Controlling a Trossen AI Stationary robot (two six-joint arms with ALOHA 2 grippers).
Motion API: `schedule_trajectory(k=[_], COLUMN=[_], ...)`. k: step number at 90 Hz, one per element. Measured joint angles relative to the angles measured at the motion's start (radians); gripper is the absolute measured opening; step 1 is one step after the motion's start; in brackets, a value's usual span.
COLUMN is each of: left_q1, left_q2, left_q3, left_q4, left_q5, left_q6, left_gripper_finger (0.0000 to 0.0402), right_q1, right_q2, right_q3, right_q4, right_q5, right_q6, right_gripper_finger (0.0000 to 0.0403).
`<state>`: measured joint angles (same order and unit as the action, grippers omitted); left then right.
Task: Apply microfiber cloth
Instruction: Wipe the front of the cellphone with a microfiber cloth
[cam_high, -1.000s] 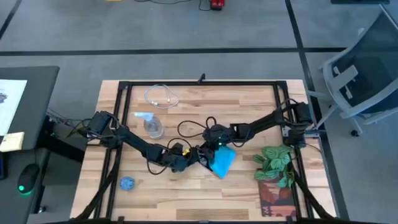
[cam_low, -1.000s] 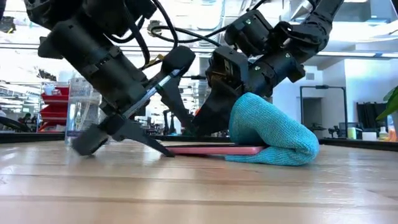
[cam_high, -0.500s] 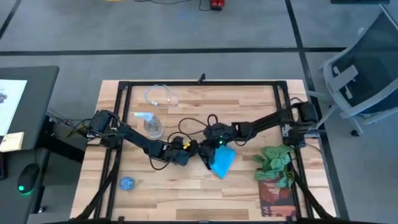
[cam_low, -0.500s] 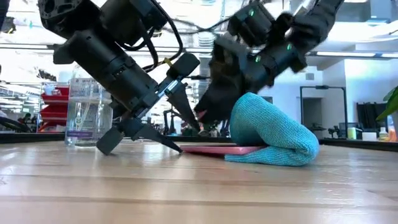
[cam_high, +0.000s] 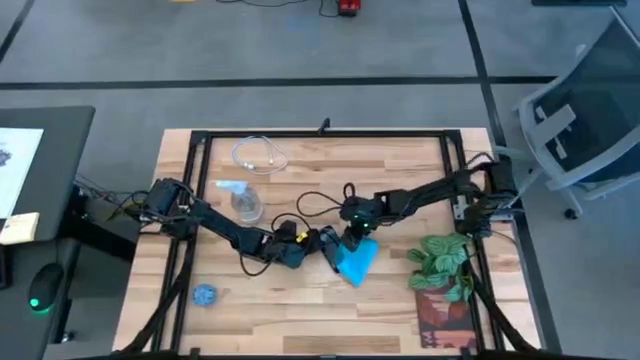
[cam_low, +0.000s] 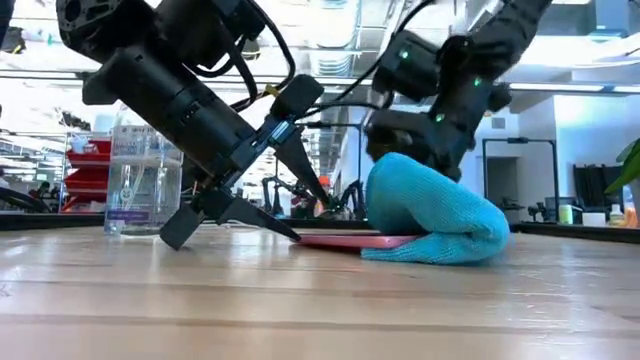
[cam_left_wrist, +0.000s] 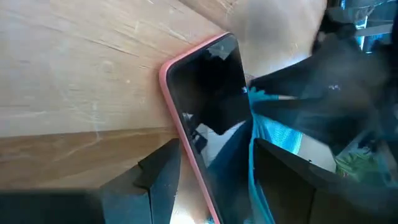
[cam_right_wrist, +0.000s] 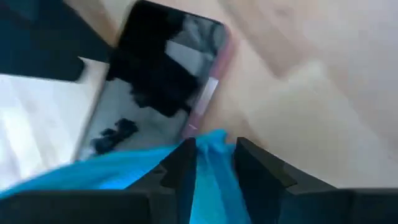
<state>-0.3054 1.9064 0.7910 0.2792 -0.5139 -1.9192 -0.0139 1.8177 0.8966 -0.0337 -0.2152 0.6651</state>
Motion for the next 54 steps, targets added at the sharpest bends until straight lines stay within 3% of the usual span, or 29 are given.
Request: schedule_trajectory(k=[12,43,54], left_q1=[0.002,0.007,-0.013], left_q2=[0.0,-0.001,-0.003], left_q3=[0.0,0.0,0.004], left_q4=[-0.021,-0.027,-0.08], left_q5=[0.011,0.016,0.069], left_q6=[-0.006,0.032,-0.053], left_gripper_finger=[0.0181,0.0181,0.0181], right_q1=[-0.001,0.004,0.006], right_q2=[0.045,0.042,0.044], right_q3=[0.0,-0.002,-0.002], right_q4=[0.086,0.112,0.129], right_q5=[-0.067,-0.07,-0.07], right_q6=[-0.003,-0.021,-0.022], right_gripper_finger=[0.0092,0.0091,0.0091])
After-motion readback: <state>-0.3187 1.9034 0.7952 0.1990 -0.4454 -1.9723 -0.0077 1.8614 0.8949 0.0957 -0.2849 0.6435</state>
